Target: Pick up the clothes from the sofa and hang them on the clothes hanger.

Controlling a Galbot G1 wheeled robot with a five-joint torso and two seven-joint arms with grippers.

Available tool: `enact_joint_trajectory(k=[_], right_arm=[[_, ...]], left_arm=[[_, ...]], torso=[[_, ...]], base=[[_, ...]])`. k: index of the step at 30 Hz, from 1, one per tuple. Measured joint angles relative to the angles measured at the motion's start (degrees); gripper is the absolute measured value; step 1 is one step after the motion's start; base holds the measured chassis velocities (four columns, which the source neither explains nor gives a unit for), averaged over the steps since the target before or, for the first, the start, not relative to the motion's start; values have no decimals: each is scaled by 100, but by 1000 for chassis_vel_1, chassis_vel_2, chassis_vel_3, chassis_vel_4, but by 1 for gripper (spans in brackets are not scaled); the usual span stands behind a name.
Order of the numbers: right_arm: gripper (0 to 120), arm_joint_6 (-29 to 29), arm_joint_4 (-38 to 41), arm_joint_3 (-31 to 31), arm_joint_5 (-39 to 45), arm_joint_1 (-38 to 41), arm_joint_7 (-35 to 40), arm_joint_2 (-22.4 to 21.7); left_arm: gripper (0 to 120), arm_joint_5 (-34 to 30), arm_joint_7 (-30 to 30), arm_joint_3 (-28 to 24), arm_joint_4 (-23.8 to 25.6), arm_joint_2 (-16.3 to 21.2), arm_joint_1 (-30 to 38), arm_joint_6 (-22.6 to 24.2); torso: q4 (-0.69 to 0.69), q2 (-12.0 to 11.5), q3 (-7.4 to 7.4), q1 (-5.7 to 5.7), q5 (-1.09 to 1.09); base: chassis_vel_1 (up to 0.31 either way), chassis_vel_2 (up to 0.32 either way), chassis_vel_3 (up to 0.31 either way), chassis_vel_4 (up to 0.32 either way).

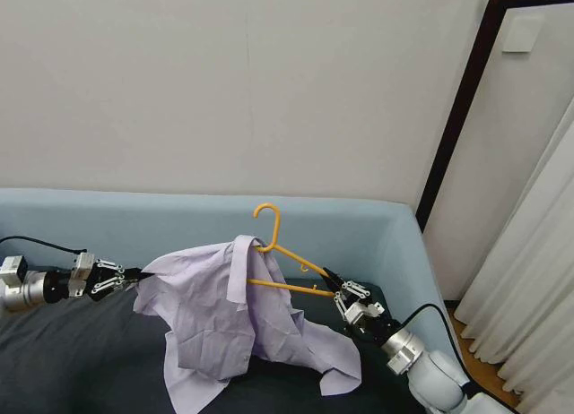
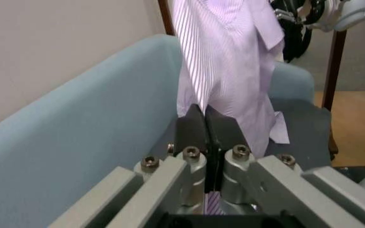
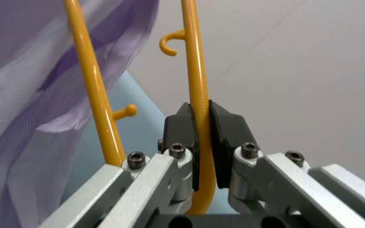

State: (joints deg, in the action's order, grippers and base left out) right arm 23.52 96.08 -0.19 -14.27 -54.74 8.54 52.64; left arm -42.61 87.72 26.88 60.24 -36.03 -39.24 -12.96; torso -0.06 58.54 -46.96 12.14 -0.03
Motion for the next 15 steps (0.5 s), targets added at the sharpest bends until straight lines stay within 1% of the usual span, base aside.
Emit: enact_joint_trajectory(k=[4,15], right_arm=[[5,-137,31,-33,136,-15,94,-9],[5,-220,126,-104,417,-67,115,-9]], left_arm=[[0,-122,-5,141,39,-14,-203,-55],[0,-220,-26,164,315,-67,-341,-76]], torso=[[0,0,0,0,0],[-1,0,0,0,0]], base=[[0,0,0,0],[0,0,0,0]])
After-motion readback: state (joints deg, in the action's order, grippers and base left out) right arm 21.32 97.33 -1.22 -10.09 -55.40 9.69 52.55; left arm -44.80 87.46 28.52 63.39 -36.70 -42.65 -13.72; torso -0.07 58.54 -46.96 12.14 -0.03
